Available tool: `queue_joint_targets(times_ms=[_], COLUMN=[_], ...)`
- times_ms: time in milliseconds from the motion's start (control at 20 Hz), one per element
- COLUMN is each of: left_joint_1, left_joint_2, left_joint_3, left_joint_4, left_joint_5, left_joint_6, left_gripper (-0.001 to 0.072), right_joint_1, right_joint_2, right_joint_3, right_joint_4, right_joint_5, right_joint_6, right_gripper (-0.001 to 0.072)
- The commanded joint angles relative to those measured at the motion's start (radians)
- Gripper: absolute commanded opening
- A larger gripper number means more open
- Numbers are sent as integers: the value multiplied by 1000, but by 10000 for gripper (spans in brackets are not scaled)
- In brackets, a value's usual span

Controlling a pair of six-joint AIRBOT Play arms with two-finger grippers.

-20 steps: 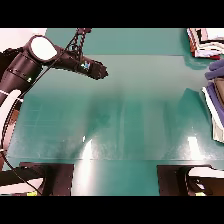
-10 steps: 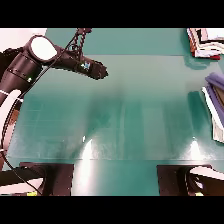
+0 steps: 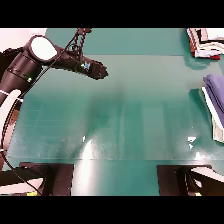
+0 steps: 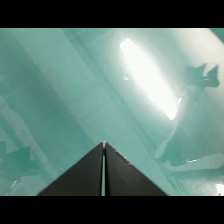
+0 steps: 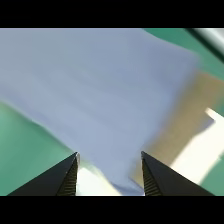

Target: Fold the shirts.

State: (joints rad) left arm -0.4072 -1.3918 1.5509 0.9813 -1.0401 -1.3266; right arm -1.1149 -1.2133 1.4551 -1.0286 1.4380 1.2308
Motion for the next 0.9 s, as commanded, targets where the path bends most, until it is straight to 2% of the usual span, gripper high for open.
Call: queue_joint_targets(times_ms=[0, 100, 400, 450, 500, 550, 850], left_joint_1=[0, 0, 0, 0, 0, 0, 0], left_joint_2=[0, 0, 0, 0, 0, 0, 0], left_joint_3=[1, 1, 1, 1, 1, 1, 1], left_joint_4=[0, 0, -1, -1, -1, -1, -1], left_joint_5=[7, 7, 11, 11, 11, 11, 11], left_joint_6=[0, -1, -1, -1, -1, -1, -1], left_gripper=[26, 26, 25, 25, 25, 26, 26], right_joint_1=[114, 269, 768, 826, 879, 921, 1013], right_joint_2=[14, 14, 12, 12, 12, 12, 12], right_joint_3=[-5, -3, -4, -4, -4, -4, -4], right_joint_4=[200, 279, 268, 268, 268, 268, 267], right_joint_5=[-61, -83, -168, -188, -205, -212, -217], right_joint_6=[0, -1, -25, -45, -65, -85, -93], right_gripper=[458, 458, 442, 359, 172, 24, 19])
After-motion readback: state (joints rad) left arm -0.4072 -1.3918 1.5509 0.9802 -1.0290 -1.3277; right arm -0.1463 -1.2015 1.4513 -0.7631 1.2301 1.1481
